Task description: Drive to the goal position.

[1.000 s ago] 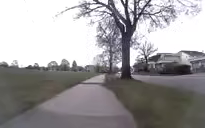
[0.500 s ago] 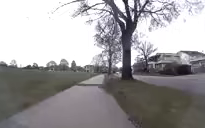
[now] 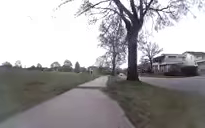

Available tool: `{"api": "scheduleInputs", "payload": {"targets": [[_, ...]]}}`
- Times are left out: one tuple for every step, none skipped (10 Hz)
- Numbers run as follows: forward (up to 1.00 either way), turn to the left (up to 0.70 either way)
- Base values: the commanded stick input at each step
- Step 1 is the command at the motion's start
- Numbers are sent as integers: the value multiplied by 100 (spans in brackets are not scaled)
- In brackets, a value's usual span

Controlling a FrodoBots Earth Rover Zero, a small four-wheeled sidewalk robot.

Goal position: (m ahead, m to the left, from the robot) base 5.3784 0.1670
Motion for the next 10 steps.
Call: {"api": "scheduleInputs", "payload": {"targets": [[100,1],[100,4],[100,7],[100,40],[100,26],[100,0],[100,0],[100,14],[100,29],[100,32]]}}
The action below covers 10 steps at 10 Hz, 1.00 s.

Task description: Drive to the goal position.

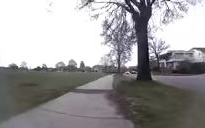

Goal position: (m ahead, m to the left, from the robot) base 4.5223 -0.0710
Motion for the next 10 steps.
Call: {"api": "scheduleInputs", "payload": {"targets": [[100,6],[100,0],[100,0],[100,12],[100,35],[100,32],[100,14],[100,4],[100,2],[100,0]]}}
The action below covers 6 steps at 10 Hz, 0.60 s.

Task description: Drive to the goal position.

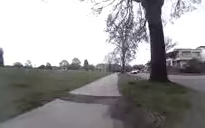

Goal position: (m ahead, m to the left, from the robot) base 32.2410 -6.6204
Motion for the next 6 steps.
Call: {"api": "scheduleInputs", "payload": {"targets": [[100,19],[100,35],[100,20],[100,0],[100,0],[100,0]]}}
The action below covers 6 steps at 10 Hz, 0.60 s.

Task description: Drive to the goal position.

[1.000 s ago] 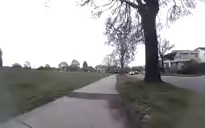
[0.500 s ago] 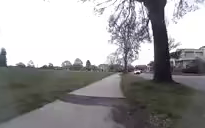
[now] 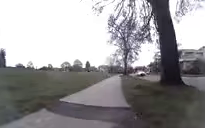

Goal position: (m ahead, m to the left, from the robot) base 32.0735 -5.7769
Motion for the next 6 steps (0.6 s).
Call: {"api": "scheduleInputs", "payload": {"targets": [[100,0],[100,0],[100,0],[100,0],[100,0],[100,0]]}}
